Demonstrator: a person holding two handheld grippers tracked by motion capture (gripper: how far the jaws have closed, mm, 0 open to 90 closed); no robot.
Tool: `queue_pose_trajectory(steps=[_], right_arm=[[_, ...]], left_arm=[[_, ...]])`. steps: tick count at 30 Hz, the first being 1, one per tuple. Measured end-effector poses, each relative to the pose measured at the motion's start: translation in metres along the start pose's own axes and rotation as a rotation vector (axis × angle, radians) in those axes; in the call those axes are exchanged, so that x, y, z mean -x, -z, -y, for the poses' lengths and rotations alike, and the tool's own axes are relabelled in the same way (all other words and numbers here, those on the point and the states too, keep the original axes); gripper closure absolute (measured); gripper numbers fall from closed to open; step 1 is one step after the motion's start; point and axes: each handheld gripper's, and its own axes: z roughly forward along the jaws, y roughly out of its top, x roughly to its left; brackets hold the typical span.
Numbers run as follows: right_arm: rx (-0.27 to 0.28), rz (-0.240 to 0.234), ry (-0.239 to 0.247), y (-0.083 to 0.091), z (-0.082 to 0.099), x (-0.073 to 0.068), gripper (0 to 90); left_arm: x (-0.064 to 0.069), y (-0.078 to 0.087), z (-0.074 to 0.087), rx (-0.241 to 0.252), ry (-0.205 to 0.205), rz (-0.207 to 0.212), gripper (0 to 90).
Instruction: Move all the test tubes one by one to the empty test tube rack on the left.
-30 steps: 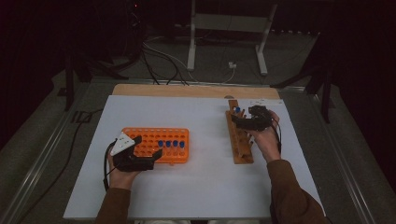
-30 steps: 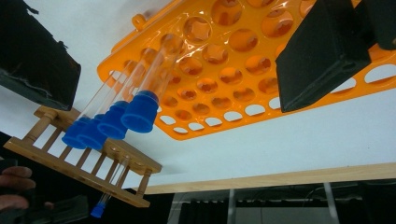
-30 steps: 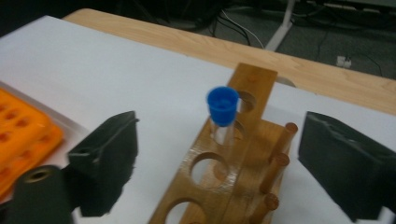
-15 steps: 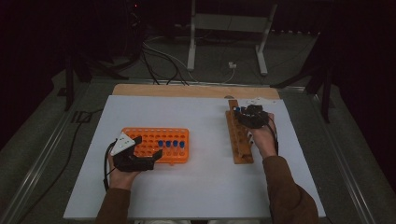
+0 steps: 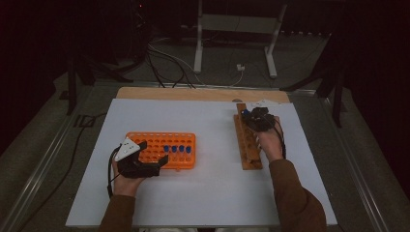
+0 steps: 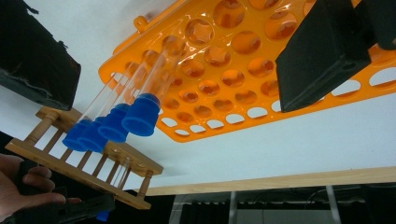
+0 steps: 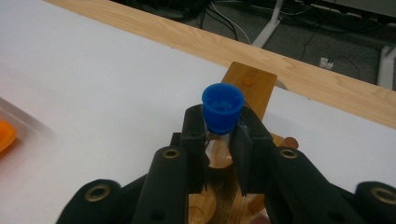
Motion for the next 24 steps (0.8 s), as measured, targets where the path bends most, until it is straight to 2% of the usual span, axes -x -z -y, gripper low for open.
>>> queue_pose_trajectory(steps=[13,24], right_arm=[[0.025,0.007,-0.040,0.004,0.001,0.000,77.3],[0.069,0.017,-0.019,0.018,-0.006,-0.003,77.4]], left_arm=[[0.000,0.000,0.000,-0.001,0.000,-0.002,0.8],[0.001,-0.001,0.000,-0.003,-0.003,0.004,0.8]])
